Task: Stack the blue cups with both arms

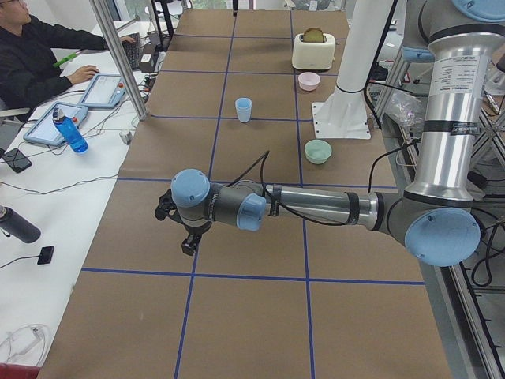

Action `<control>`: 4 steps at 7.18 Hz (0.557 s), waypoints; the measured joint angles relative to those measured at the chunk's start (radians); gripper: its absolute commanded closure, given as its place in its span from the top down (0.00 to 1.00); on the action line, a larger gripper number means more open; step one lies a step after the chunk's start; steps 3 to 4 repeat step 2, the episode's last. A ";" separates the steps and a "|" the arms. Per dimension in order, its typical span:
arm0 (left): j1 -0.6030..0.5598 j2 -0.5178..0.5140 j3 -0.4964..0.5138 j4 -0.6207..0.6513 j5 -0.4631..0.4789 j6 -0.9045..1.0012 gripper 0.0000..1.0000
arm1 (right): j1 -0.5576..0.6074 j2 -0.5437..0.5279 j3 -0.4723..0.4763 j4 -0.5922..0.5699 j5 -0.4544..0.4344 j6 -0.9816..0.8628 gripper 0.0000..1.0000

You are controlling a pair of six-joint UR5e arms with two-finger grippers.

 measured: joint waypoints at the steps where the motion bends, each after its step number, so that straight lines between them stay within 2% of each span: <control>1: 0.000 0.001 -0.002 0.000 0.000 0.000 0.97 | 0.000 -0.005 -0.003 0.018 0.000 0.012 1.00; 4: -0.001 0.001 -0.003 -0.001 0.000 0.000 0.97 | 0.000 -0.007 -0.009 0.038 0.000 0.016 1.00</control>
